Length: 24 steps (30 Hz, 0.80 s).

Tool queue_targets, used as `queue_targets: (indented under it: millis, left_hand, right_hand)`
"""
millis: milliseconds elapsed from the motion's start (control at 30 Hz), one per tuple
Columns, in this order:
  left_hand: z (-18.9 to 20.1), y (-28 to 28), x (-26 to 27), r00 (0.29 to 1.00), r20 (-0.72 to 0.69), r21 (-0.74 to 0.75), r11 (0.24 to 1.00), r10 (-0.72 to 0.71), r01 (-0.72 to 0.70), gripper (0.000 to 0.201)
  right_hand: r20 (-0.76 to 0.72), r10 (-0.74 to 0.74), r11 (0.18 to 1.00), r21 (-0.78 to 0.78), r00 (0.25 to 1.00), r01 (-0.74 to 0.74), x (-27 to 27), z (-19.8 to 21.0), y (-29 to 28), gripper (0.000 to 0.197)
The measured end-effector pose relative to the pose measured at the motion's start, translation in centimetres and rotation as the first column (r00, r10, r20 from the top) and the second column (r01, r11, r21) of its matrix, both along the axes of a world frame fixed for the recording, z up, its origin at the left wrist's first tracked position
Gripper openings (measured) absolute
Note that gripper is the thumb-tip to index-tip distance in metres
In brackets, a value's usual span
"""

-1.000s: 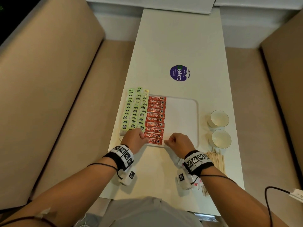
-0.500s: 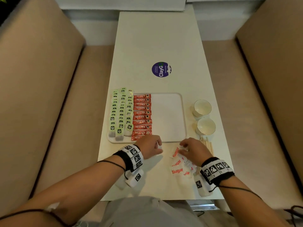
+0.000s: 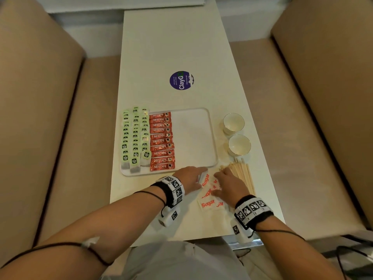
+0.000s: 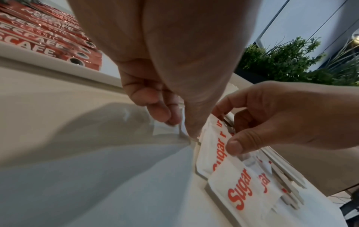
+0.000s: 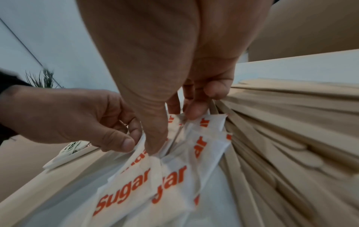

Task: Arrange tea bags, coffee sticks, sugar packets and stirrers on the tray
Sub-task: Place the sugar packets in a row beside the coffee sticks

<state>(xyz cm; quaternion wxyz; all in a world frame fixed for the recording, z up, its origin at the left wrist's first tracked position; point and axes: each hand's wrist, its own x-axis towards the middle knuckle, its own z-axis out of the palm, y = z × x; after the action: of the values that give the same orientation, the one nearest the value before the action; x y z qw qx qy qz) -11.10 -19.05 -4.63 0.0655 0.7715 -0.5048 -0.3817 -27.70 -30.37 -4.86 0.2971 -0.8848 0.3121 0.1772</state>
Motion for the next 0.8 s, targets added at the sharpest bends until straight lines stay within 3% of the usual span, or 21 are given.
queue_targets:
  millis: [167, 333, 600, 800]
  left_hand:
    - [-0.7, -0.3, -0.8, 0.998, 0.035, 0.000, 0.999, 0.050, -0.050, 0.058]
    - [-0.7, 0.0, -0.7, 0.995, 0.046, -0.011, 0.996, 0.084, -0.084, 0.020]
    - [-0.1, 2.0, 0.5, 0.975, -0.076, -0.061, 0.975, 0.210, -0.215, 0.016]
    - [0.5, 4.2, 1.6, 0.898, -0.228, -0.042, 0.918, 0.377, -0.395, 0.022]
  right_hand:
    - [-0.010, 0.046, 0.998, -0.030, 0.999, -0.046, 0.5, 0.1, 0.1, 0.048]
    - [-0.005, 0.071, 0.997, -0.033, 0.997, -0.071, 1.0, -0.1, 0.2, 0.043]
    - [0.089, 0.086, 0.995, -0.058, 0.992, -0.081, 1.4, 0.4, 0.9, 0.021]
    - [0.052, 0.089, 0.996, -0.019, 0.995, -0.088, 2.2, 1.2, 1.0, 0.005]
